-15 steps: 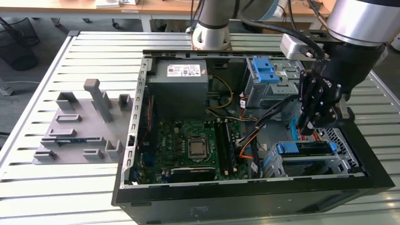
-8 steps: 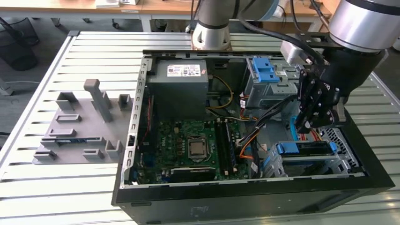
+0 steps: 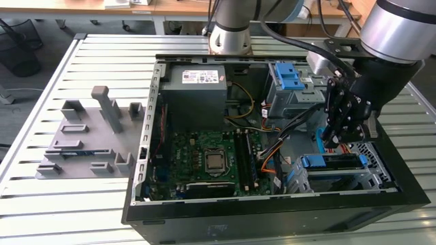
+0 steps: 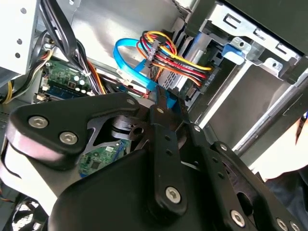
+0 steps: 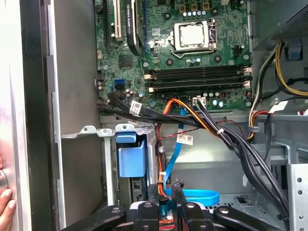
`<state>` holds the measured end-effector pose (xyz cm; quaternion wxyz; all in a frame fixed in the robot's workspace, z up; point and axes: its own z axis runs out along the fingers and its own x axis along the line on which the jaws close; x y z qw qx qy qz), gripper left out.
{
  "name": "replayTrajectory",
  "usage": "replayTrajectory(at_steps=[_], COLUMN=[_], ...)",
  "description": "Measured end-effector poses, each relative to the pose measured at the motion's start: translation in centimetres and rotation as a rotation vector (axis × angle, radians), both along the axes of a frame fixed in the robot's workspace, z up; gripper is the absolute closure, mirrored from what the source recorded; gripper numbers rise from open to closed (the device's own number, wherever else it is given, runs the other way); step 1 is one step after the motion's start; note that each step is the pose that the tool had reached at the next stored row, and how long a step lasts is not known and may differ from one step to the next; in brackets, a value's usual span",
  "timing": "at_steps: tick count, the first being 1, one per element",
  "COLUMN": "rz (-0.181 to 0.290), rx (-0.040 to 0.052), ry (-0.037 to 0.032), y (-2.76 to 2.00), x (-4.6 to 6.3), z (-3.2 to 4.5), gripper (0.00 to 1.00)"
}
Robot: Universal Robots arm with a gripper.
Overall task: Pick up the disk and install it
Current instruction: 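Insert the second disk wire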
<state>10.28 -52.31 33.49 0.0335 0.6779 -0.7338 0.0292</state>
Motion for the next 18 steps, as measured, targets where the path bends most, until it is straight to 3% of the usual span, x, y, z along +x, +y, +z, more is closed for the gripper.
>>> replayTrajectory(at_steps=[4,7,18], rz=[0.000,0.000,0.000], rx=[0.0000,0.0001,0.0006], ry=[0.0000,0.0000,0.0000], y=[-0.30,-0.53,-1.22], x=[0.0,0.0,0.0], z=[-0.02,-0.03,-0.03], gripper=[0.75,0.80,0.80])
